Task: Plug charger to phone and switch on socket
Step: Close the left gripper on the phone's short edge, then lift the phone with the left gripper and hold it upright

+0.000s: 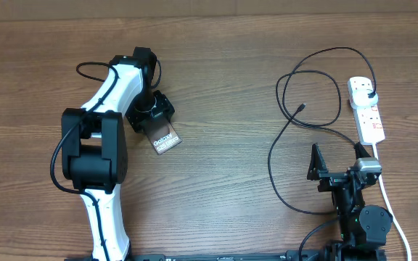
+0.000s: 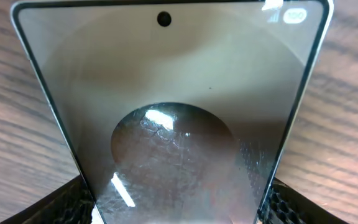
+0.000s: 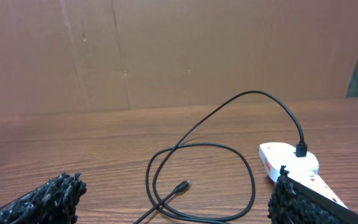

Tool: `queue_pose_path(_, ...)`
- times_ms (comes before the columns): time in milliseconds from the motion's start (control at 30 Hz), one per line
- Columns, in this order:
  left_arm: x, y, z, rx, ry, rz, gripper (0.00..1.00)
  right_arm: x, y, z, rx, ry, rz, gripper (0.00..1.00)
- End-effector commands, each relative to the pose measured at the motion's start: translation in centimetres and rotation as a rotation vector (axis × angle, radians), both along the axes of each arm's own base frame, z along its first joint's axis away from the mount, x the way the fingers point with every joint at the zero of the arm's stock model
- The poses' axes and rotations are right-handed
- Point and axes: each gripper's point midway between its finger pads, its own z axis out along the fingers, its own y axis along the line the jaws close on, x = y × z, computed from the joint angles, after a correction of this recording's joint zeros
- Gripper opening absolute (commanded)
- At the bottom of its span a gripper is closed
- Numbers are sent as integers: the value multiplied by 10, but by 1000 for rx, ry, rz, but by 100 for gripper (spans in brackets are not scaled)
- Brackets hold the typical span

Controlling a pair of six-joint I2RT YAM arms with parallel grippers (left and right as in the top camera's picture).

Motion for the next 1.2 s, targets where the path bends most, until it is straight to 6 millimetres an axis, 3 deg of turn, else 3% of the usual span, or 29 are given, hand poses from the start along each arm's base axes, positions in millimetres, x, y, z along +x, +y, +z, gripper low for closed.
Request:
queue_pose_path(0, -3, 7, -7, 1, 46, -36, 69, 0, 2, -2, -5, -5, 9, 100)
queue_pose_path(300, 3, 6, 15, -1, 46, -49, 67, 0, 2, -2, -5, -5, 9, 100)
queue_pose_path(533, -3, 2, 17, -26, 72, -45, 65, 0, 2, -2, -5, -5, 9, 100)
queue_pose_path(833, -11, -17, 22, -145, 108, -44, 63, 0, 2, -2, -5, -5, 9, 100)
queue_pose_path(1167, -11, -20, 23, -162, 105, -60, 63, 0, 2, -2, -5, -5, 9, 100)
